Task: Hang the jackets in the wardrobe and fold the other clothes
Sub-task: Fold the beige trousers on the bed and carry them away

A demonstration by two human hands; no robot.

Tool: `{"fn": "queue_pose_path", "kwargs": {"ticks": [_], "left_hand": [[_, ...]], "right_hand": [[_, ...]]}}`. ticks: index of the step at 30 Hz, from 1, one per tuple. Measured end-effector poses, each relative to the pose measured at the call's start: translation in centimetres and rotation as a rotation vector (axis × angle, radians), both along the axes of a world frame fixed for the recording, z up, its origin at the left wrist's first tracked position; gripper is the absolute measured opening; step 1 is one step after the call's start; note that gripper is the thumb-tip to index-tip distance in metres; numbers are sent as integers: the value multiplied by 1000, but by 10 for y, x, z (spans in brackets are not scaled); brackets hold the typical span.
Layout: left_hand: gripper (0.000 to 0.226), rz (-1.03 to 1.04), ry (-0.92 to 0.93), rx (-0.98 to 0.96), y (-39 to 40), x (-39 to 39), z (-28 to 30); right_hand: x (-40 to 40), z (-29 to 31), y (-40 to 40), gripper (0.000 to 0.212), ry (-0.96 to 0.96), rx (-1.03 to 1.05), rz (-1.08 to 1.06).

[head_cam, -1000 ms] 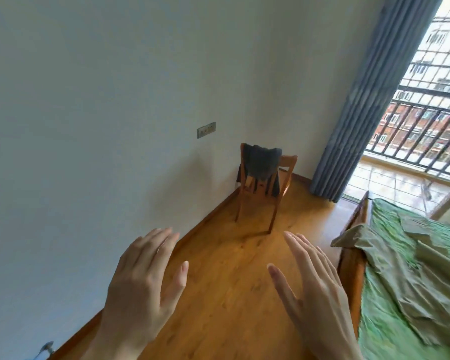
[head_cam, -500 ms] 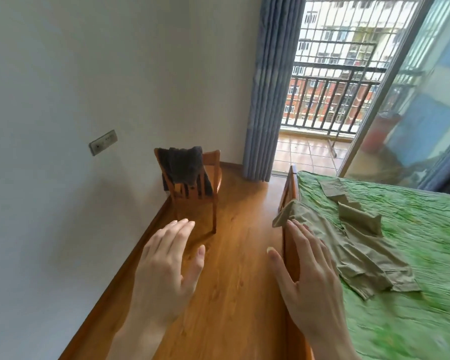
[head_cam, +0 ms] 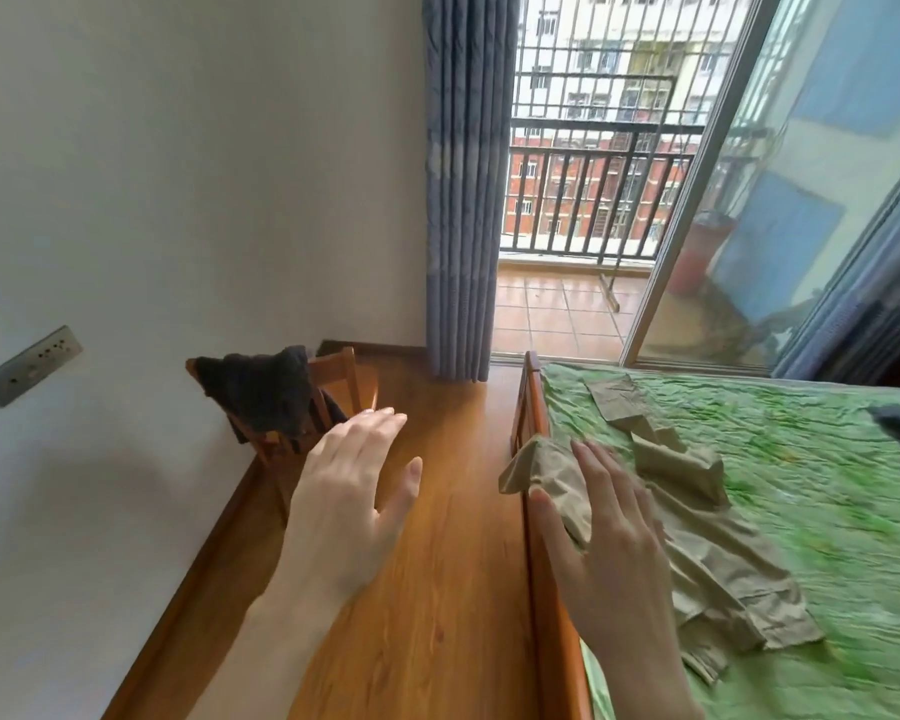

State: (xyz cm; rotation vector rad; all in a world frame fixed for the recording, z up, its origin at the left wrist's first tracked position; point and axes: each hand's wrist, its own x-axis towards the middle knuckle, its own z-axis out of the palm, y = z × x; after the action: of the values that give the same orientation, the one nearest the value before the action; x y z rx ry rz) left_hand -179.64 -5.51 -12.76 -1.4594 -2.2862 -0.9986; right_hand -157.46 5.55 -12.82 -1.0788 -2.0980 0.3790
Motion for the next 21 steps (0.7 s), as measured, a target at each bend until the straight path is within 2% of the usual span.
{"fn": "queue_pose_path", "kwargs": {"ticks": [6, 12, 17, 21], "left_hand": [[58, -31, -3, -9, 86, -46, -21], [60, -61, -37, -12, 203, -118, -41], [61, -85, -66, -10, 315, -189, -35], [60, -139, -51, -2, 401, -236, -24]], "right_hand": [[-50, -12, 73, 70, -51, -41, -130], [-126, -21, 183, 68, -106, -23, -121], [-208, -12, 293, 73, -164, -6, -83], [-261, 4, 369, 66, -155, 13, -110]]}}
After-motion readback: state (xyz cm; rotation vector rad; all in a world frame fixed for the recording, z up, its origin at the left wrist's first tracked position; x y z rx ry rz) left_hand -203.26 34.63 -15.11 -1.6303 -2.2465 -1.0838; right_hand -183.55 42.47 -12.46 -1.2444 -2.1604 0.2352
